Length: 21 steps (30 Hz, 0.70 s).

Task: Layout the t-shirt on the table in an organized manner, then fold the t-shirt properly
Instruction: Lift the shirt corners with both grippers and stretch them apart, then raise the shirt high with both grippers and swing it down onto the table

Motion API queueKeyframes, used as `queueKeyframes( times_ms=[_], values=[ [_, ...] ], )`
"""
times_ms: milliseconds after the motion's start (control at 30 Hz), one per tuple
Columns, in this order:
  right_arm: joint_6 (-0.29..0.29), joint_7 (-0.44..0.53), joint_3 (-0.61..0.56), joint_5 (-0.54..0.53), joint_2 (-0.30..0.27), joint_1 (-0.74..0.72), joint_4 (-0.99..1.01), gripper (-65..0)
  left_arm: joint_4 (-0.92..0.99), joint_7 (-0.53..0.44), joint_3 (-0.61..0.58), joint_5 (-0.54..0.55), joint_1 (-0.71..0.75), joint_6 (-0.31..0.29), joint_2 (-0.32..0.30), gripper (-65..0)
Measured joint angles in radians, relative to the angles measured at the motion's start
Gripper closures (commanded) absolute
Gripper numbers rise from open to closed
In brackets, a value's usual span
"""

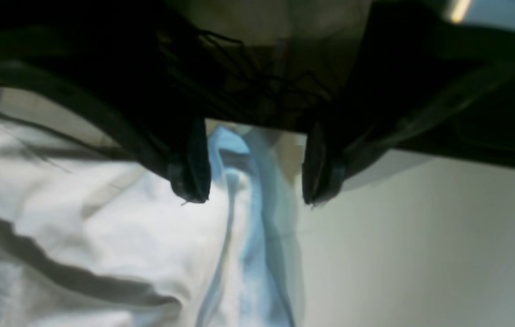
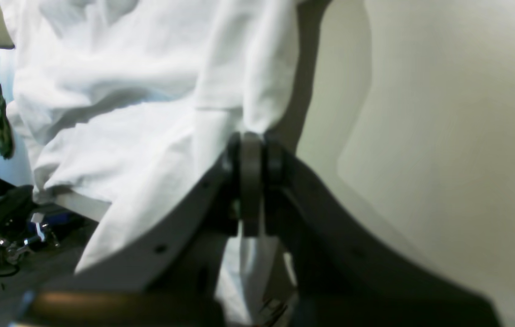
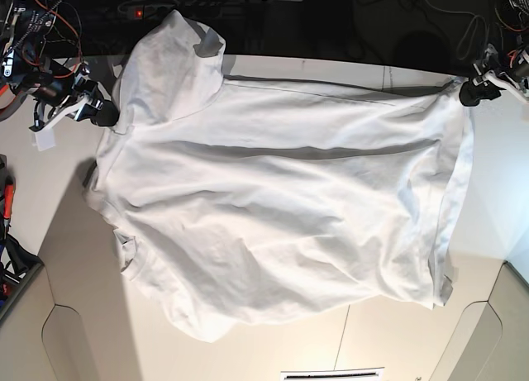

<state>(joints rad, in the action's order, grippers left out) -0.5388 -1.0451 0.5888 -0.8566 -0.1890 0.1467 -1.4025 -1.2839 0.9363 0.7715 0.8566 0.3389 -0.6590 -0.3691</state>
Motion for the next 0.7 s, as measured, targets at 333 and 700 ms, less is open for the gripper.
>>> queueKeyframes(
  times_ms=[333, 700],
  values=[
    [0.000, 0.000, 0.000, 0.000, 0.000, 0.000, 0.000, 0.0, 0.026, 0.018, 0.000, 0.089, -0.001, -0.004, 0.010, -36.1],
    [0.000, 0.000, 0.000, 0.000, 0.000, 0.000, 0.000, 0.0, 0.026, 0.013, -0.011, 0.112, -0.005, -0.008, 0.061, -28.9]
  ],
)
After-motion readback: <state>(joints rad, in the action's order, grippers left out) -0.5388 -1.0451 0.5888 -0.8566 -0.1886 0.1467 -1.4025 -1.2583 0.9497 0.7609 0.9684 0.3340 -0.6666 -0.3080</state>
